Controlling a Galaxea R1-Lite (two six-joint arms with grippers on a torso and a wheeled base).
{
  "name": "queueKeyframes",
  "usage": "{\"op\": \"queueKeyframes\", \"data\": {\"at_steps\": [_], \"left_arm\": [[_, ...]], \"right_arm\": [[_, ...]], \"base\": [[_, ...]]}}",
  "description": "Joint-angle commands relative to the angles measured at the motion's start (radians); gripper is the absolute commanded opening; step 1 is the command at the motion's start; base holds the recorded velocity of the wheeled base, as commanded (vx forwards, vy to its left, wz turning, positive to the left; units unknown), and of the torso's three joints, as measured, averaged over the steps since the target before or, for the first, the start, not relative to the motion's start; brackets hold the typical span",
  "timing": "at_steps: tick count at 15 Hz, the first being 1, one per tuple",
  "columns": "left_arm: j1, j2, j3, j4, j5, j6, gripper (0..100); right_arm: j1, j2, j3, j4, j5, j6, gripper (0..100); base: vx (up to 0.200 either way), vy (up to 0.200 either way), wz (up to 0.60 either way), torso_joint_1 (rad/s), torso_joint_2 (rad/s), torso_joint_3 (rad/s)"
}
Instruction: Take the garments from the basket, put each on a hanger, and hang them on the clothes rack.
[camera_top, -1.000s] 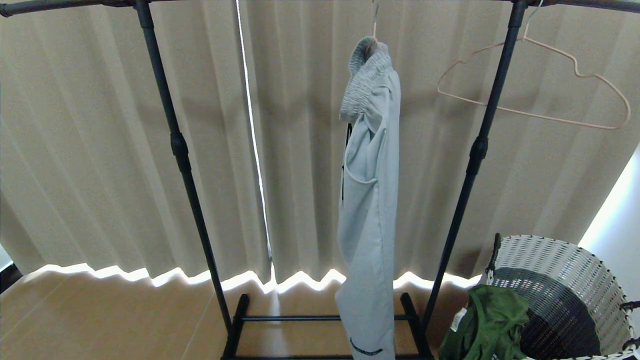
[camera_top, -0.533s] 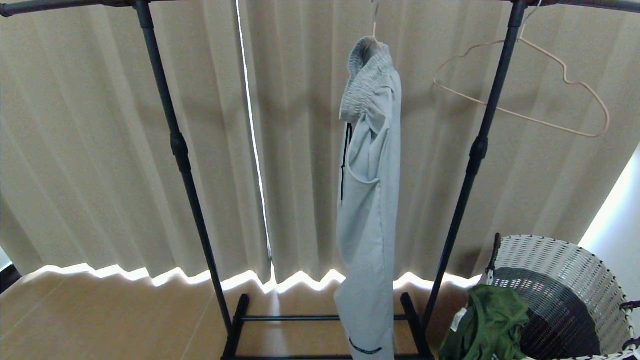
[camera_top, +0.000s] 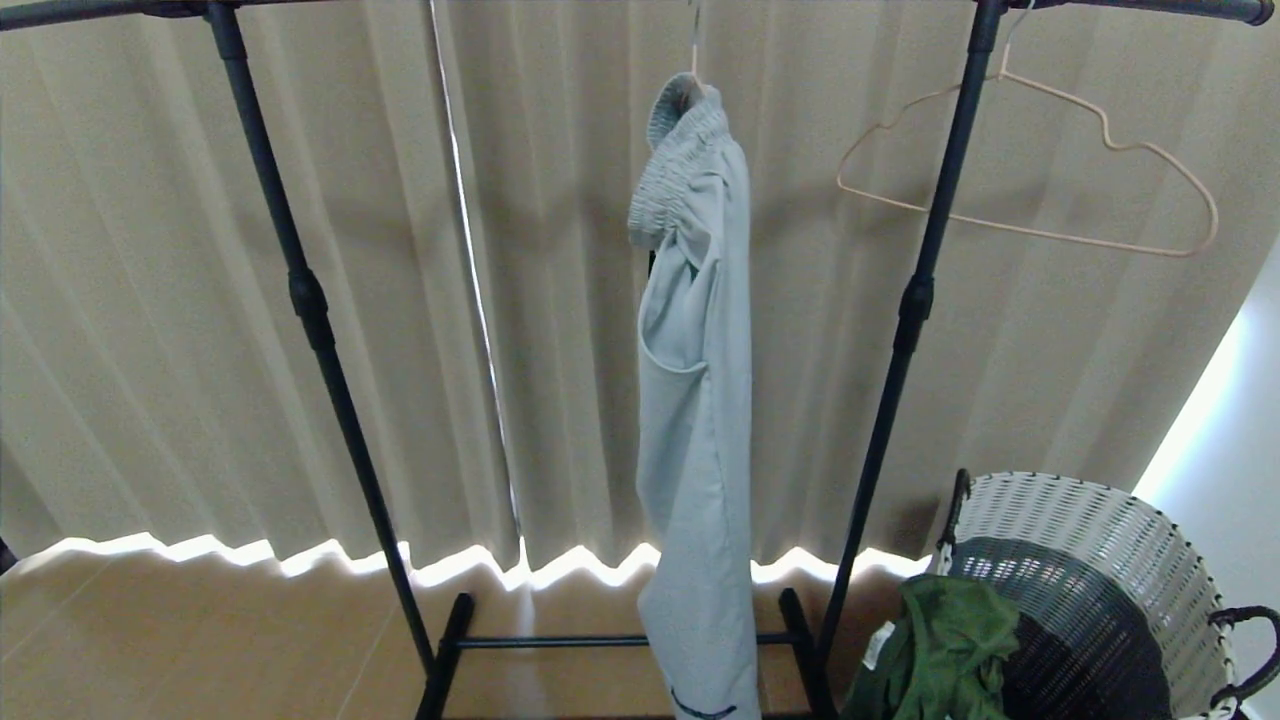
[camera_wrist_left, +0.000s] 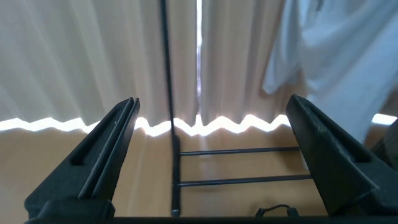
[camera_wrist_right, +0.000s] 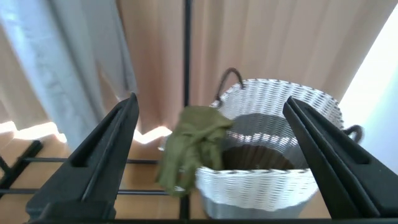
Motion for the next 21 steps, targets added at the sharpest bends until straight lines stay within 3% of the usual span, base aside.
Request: {"op": "queueKeyframes", "data": {"at_steps": [1, 9, 16, 21], "left_arm": [[0.0, -0.001, 0.0, 0.0, 0.0, 0.001, 100], [0.0, -0.001, 0.0, 0.0, 0.0, -0.001, 100], [0.0, -0.001, 0.0, 0.002, 0.0, 0.001, 100], [0.0, -0.001, 0.0, 0.002, -0.001, 0.001, 100]], "right_arm": [[0.0, -0.001, 0.0, -0.002, 0.0, 0.0, 100], [0.0, 0.001, 0.0, 0.0, -0.003, 0.003, 100], [0.0, -0.001, 0.0, -0.002, -0.015, 0.005, 100], [0.0, -0.001, 0.0, -0.008, -0.039, 0.011, 100]], "base": [[0.0, 0.0, 0.0, 0.0, 0.0, 0.0], [0.0, 0.0, 0.0, 0.0, 0.0, 0.0], [0.2, 0.0, 0.0, 0.002, 0.0, 0.003], [0.0, 0.0, 0.0, 0.0, 0.0, 0.0]]}}
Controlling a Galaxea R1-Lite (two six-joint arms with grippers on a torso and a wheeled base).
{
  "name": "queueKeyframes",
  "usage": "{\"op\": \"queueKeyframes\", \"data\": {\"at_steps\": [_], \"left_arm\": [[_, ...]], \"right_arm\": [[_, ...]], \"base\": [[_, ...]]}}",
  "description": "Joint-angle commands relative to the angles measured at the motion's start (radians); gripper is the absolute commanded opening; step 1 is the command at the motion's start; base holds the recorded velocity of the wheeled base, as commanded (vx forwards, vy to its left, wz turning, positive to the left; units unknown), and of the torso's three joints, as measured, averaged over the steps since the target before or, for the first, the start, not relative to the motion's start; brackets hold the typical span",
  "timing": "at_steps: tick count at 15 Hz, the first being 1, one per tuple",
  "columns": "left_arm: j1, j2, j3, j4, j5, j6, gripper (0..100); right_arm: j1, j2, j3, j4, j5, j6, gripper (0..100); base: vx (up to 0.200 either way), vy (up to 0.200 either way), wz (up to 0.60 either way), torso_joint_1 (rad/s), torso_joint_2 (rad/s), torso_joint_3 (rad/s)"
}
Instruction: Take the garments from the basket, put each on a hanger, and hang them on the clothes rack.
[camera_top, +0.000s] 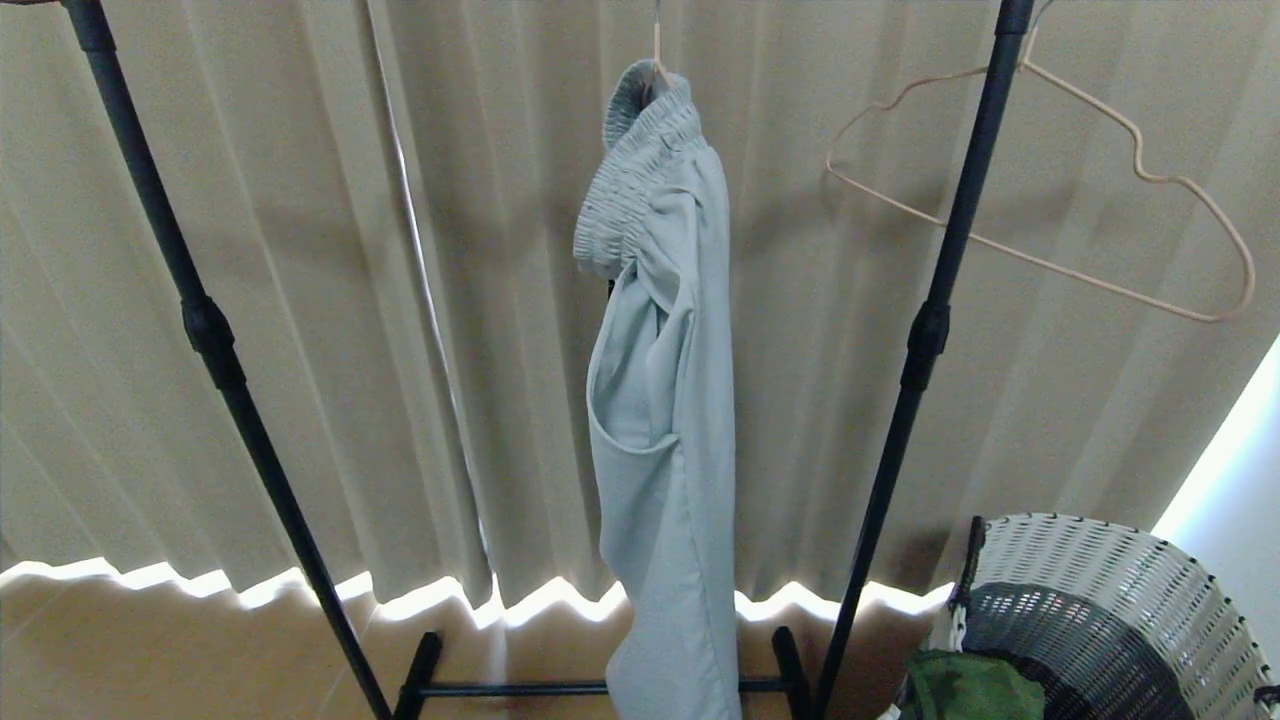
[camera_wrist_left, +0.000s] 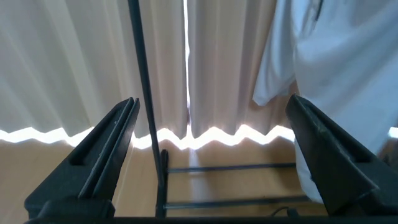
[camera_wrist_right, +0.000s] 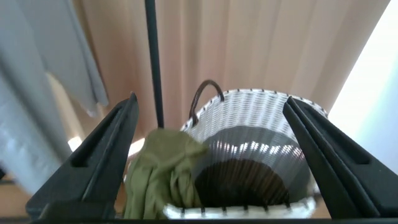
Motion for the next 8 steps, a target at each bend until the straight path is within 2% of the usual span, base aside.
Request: {"op": "queueKeyframes", "data": {"at_steps": [1, 3, 4, 6, 7, 8], "left_arm": [[0.0, -0.001, 0.0, -0.001, -0.001, 0.001, 100], [0.0, -0.001, 0.0, 0.001, 0.001, -0.002, 100], [0.0, -0.001, 0.0, -0.001, -0.001, 0.001, 100], [0.0, 0.001, 0.002, -0.001, -0.002, 0.006, 100], [0.0, 0.003, 0.002, 0.001, -0.004, 0.007, 100], [0.0, 0.003, 0.002, 0.001, -0.005, 0.022, 100]], "right_arm": [[0.001, 0.0, -0.003, -0.011, -0.001, 0.0, 100], [0.001, 0.0, -0.011, -0.019, -0.032, -0.001, 100], [0.001, 0.001, -0.044, 0.03, -0.027, -0.02, 100], [0.001, 0.003, -0.138, 0.204, -0.024, -0.106, 100], [0.013, 0.05, -0.235, 0.359, -0.015, -0.144, 100], [0.051, 0.124, -0.279, 0.412, -0.012, -0.165, 100]], "base": [[0.0, 0.0, 0.0, 0.0, 0.0, 0.0], [0.0, 0.0, 0.0, 0.0, 0.0, 0.0], [0.0, 0.0, 0.0, 0.0, 0.0, 0.0], [0.0, 0.0, 0.0, 0.0, 0.0, 0.0], [0.0, 0.0, 0.0, 0.0, 0.0, 0.0], [0.0, 0.0, 0.0, 0.0, 0.0, 0.0]]}}
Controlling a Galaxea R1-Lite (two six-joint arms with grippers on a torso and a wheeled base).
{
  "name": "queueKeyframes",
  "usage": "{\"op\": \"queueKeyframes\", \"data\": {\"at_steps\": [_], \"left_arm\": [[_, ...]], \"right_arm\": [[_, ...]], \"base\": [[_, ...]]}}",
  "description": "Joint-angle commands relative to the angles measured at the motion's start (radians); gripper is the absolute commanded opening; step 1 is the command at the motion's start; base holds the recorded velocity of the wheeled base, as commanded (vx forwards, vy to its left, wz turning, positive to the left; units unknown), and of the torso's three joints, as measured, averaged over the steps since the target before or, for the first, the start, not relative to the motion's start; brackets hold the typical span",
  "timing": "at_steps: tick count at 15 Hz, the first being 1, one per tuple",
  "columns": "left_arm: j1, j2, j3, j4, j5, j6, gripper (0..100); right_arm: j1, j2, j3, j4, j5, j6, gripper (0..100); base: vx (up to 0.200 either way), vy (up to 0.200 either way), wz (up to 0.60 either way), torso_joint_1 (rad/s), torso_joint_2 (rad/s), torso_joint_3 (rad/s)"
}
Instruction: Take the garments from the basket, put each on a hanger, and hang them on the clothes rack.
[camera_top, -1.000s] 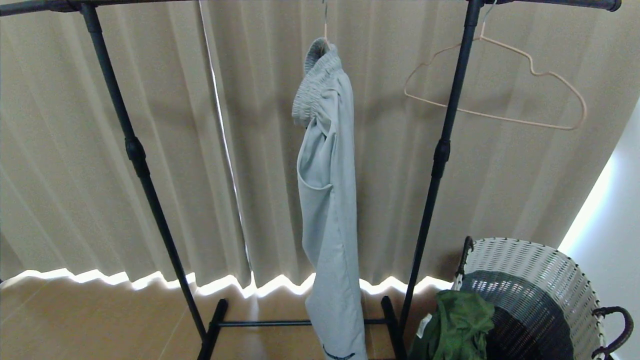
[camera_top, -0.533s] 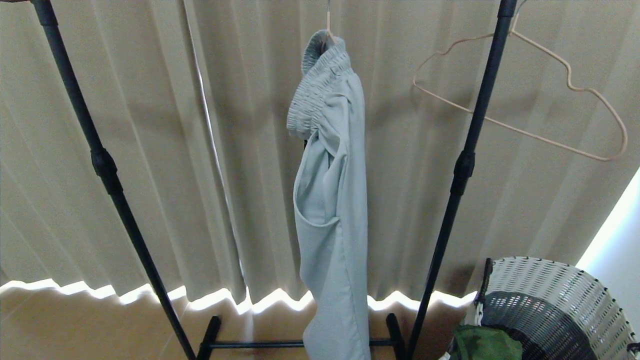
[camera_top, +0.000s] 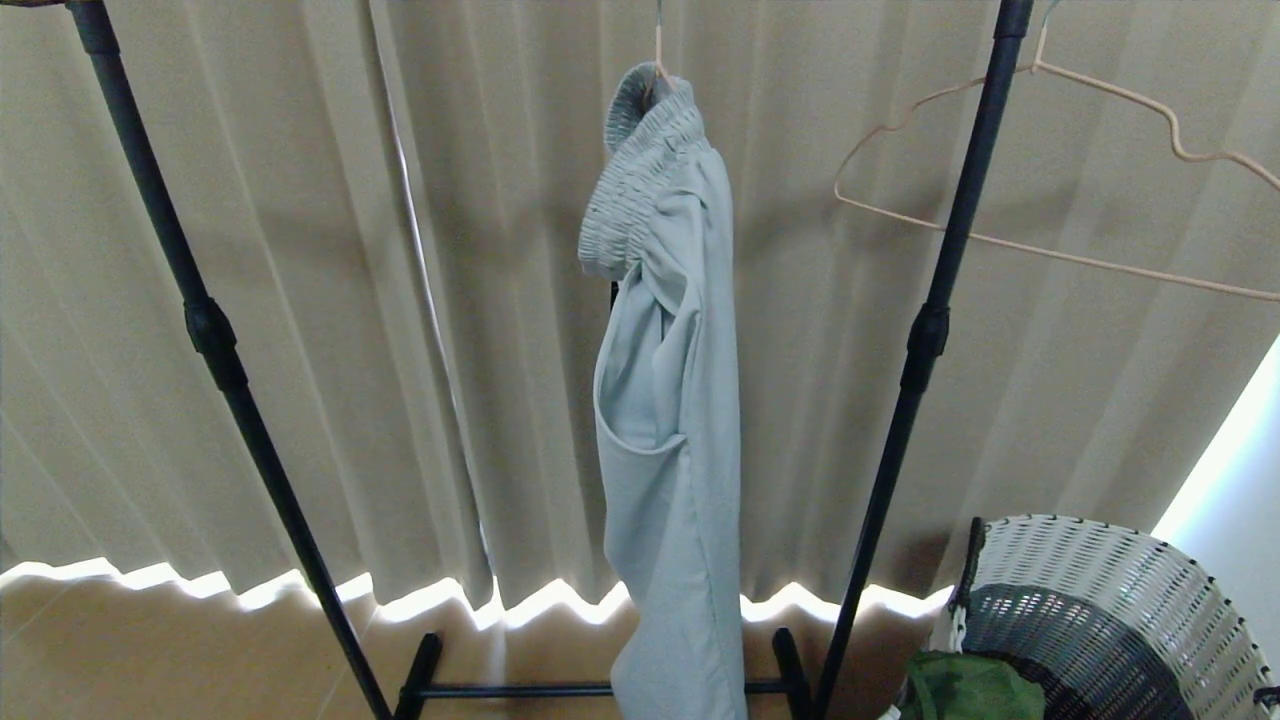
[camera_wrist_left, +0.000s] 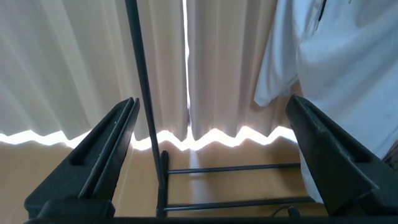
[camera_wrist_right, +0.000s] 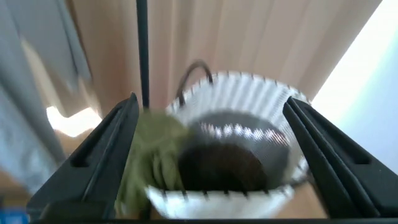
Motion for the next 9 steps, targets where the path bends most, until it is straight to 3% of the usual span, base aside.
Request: {"op": "queueKeyframes", "data": {"at_steps": [1, 3, 6, 9], "left_arm": [[0.0, 0.002, 0.0, 0.0, 0.0, 0.002, 100], [0.0, 0.002, 0.0, 0.0, -0.003, 0.077, 100], [0.0, -0.001, -0.013, 0.001, -0.034, 0.079, 100], [-0.023, 0.09, -0.144, 0.004, -0.121, 0.076, 100]], "right_arm": [[0.051, 0.126, -0.103, 0.091, 0.007, -0.039, 100], [0.139, 0.428, -0.157, 0.074, -0.001, -0.052, 100], [0.149, 0.775, -0.209, -0.05, 0.001, -0.055, 100], [0.186, 1.019, -0.278, -0.087, -0.001, -0.111, 100]], "base": [[0.0, 0.0, 0.0, 0.0, 0.0, 0.0], [0.0, 0.0, 0.0, 0.0, 0.0, 0.0], [0.0, 0.0, 0.0, 0.0, 0.0, 0.0], [0.0, 0.0, 0.0, 0.0, 0.0, 0.0]]}}
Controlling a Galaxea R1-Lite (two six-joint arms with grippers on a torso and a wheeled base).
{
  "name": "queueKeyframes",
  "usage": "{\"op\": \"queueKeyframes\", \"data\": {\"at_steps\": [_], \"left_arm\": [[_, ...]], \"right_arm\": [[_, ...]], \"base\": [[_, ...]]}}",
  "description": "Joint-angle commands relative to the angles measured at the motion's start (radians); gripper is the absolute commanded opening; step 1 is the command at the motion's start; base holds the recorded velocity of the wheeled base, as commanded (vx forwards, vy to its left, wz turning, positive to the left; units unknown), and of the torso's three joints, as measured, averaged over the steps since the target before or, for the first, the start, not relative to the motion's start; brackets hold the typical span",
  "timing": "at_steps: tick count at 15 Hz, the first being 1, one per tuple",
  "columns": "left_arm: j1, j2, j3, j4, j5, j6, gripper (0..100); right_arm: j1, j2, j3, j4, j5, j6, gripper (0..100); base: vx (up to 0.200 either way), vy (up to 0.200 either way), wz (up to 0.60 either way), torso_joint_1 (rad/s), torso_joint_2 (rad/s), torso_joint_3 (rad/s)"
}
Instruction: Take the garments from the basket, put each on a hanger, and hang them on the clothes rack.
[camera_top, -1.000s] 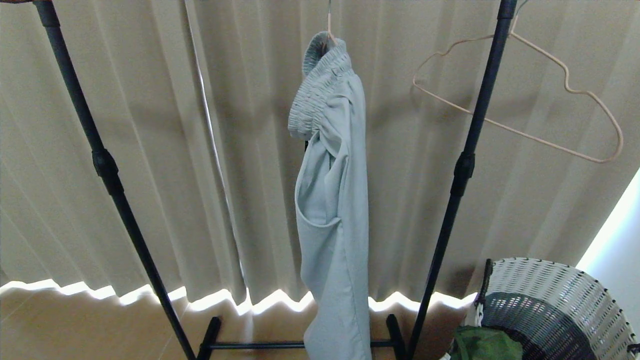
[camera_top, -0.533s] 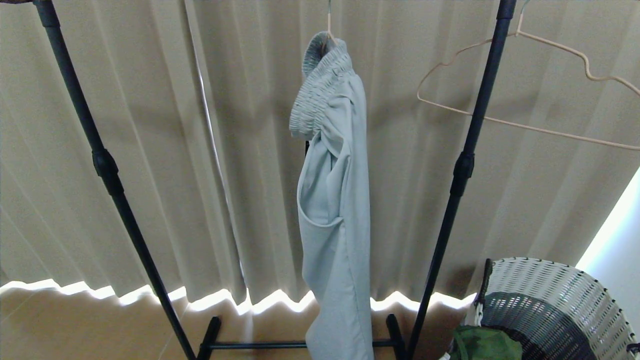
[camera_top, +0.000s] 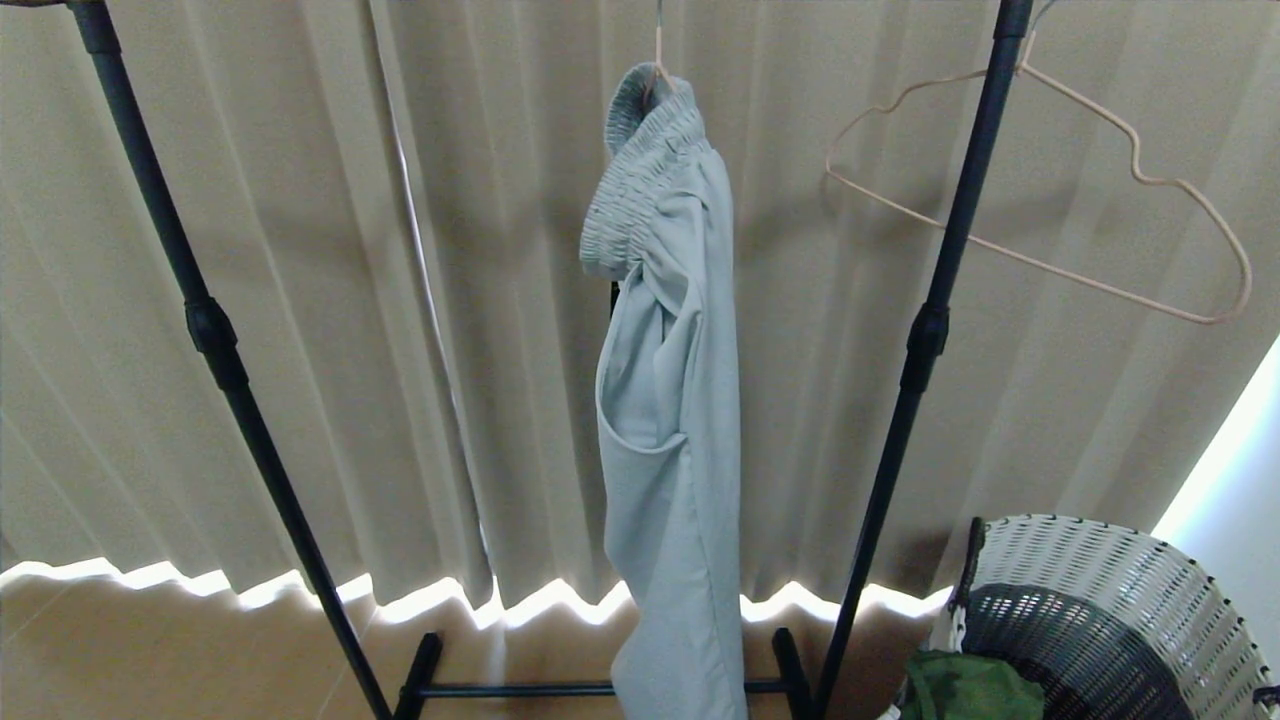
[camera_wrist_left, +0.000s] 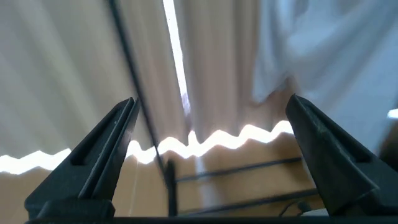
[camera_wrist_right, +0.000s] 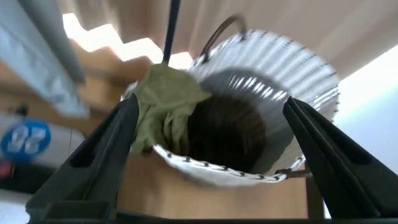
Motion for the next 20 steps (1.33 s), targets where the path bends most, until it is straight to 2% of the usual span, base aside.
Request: {"op": "queueKeyframes", "data": {"at_steps": [1, 2, 4, 7, 9, 11, 13, 18, 20], "left_arm": [[-0.025, 0.116, -0.091, -0.002, -0.026, -0.002, 100], [-0.053, 0.189, -0.097, -0.004, -0.028, -0.002, 100], [-0.091, 0.216, -0.079, -0.004, -0.026, -0.002, 100], [-0.076, 0.199, -0.058, -0.002, -0.025, -0.004, 100], [-0.077, 0.2, -0.054, -0.002, -0.023, -0.002, 100], [-0.076, 0.2, -0.045, -0.002, -0.023, -0.002, 100], [-0.076, 0.194, -0.031, -0.004, -0.023, -0.002, 100], [-0.076, 0.182, -0.028, -0.004, -0.023, -0.004, 100], [-0.074, 0.182, -0.028, -0.004, -0.023, -0.004, 100]], "right_arm": [[0.058, 0.367, -0.082, -0.045, -0.002, -0.048, 100], [0.11, 0.456, -0.088, -0.048, -0.002, -0.049, 100], [0.158, 0.552, -0.092, -0.071, 0.0, -0.048, 100], [0.204, 0.747, -0.114, -0.142, -0.012, -0.048, 100], [0.213, 0.91, -0.157, -0.182, -0.049, -0.044, 100], [0.213, 1.005, -0.189, -0.191, -0.082, -0.044, 100], [0.212, 1.081, -0.224, -0.192, -0.108, -0.041, 100], [0.205, 1.206, -0.289, -0.192, -0.112, -0.012, 100], [0.193, 1.31, -0.324, -0.194, -0.17, 0.034, 100]], "base": [[0.0, 0.0, 0.0, 0.0, 0.0, 0.0], [0.0, 0.0, 0.0, 0.0, 0.0, 0.0], [0.0, 0.0, 0.0, 0.0, 0.0, 0.0], [0.0, 0.0, 0.0, 0.0, 0.0, 0.0], [0.0, 0.0, 0.0, 0.0, 0.0, 0.0], [0.0, 0.0, 0.0, 0.0, 0.0, 0.0], [0.0, 0.0, 0.0, 0.0, 0.0, 0.0], [0.0, 0.0, 0.0, 0.0, 0.0, 0.0], [0.0, 0.0, 0.0, 0.0, 0.0, 0.0]]}}
